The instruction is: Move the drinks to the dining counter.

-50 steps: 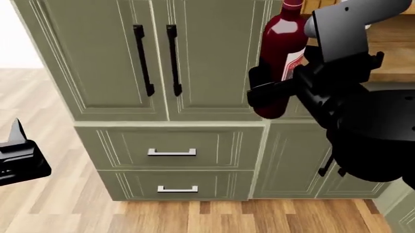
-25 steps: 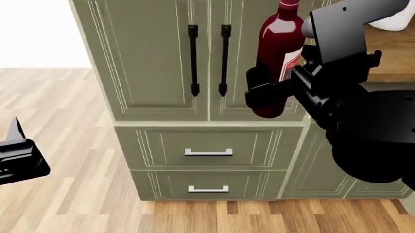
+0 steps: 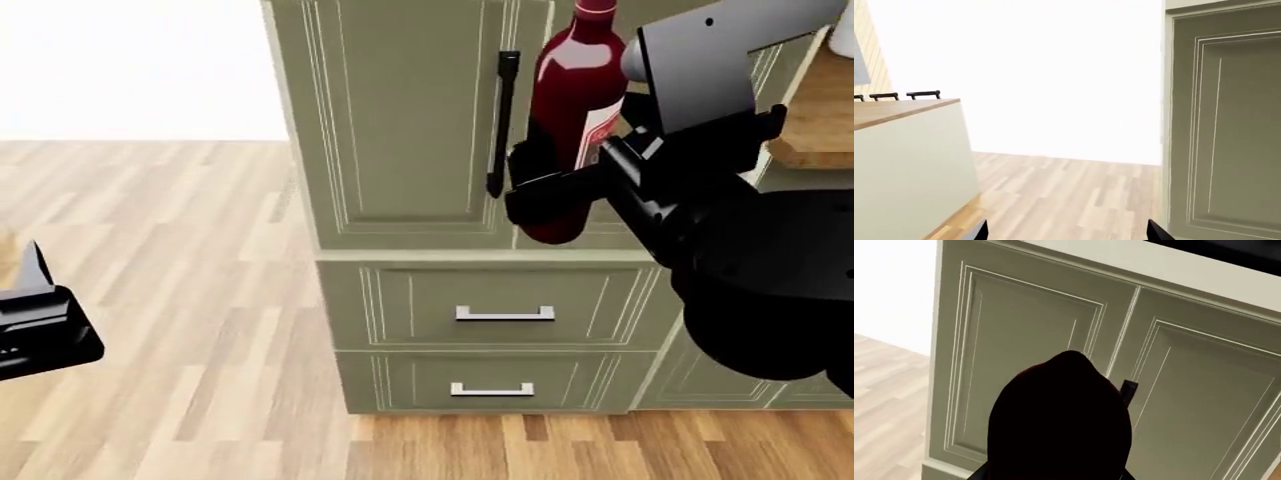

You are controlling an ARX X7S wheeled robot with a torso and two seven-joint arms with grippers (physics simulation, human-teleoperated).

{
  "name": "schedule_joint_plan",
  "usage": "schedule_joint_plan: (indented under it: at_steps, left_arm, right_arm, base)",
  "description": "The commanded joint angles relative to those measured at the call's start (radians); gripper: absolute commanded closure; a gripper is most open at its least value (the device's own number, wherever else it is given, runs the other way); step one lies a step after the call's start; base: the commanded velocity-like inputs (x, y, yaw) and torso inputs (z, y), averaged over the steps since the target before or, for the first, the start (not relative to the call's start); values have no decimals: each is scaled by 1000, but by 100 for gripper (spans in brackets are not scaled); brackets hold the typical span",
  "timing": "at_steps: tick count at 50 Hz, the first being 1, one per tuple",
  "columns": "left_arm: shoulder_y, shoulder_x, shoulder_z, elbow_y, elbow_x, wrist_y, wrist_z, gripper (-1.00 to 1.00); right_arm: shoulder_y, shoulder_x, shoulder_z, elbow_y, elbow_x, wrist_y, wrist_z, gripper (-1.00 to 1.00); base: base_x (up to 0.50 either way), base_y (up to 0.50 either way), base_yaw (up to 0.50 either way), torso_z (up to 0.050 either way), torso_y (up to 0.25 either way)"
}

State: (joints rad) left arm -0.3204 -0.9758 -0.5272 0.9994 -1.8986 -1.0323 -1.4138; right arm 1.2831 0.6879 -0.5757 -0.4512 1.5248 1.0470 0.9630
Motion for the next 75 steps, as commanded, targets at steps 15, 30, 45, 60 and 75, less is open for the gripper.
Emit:
schedule_joint_plan:
  at_steps: [15,30,45,60,75]
  left_arm:
    - [-7,-14,-7,3,-12,2,-1,-100]
    - [14,7,-31,6,-3,-9,15,-100]
    - [6,2,-22,8,-5,-8,8,-100]
    - [1,-1,-23,4,-6,-8,10,-100]
    - [-12,-31,-17,10,-35,11,-20,-100]
  right_arm:
    - [21,4,4,-3,-5,10,7,100]
    - [22,4,-2,-4,-3,5,6,100]
    - [11,12,-3,-9,-6,-7,0,100]
    - [29,7,-10,-3,-2,-3,2,100]
    - [18,31,1,-27,17,-13,15,100]
  base:
    - [0,500,0,0,1]
    - [0,500,0,1,0]
    - [-1,500,0,0,1]
    - [-1,500,0,0,1]
    - [-1,500,0,0,0]
